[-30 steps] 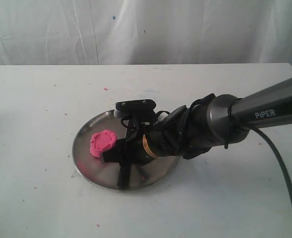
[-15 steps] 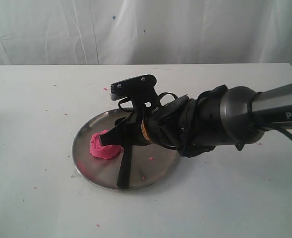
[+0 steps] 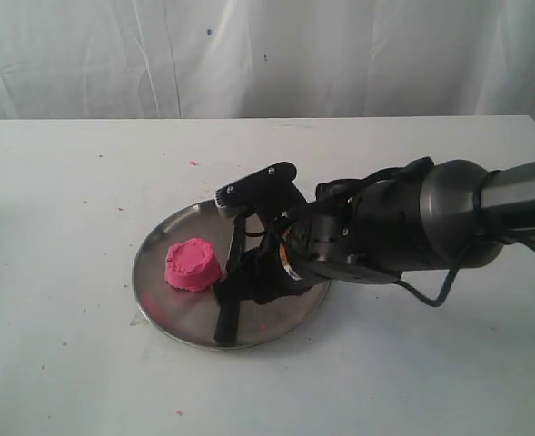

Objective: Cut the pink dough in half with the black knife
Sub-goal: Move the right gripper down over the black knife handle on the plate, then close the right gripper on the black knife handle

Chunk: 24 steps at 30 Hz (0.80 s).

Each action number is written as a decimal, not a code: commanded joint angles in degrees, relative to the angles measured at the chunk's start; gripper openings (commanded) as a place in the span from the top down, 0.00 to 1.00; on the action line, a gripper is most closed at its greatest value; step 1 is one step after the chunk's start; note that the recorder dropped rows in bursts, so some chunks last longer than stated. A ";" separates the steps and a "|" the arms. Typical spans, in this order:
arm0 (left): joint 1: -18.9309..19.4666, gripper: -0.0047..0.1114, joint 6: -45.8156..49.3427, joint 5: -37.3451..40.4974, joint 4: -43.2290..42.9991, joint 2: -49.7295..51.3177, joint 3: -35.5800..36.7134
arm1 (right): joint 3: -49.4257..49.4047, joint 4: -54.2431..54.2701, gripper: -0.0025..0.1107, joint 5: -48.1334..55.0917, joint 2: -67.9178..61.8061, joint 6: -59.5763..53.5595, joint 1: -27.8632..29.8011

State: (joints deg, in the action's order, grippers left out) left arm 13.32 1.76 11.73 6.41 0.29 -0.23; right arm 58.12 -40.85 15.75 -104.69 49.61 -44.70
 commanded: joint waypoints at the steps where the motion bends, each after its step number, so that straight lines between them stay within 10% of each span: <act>1: -0.44 0.96 -0.27 -0.11 0.36 -0.29 0.23 | 2.34 22.26 0.56 -0.32 0.49 -18.14 -0.41; 24: -0.44 0.96 -0.27 -0.11 0.36 -0.29 0.23 | 10.09 27.05 0.56 1.94 -12.22 -18.77 -1.54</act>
State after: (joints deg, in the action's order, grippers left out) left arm 13.32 1.76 11.73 6.41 0.29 -0.23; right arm 68.16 -11.89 15.71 -116.21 28.97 -46.20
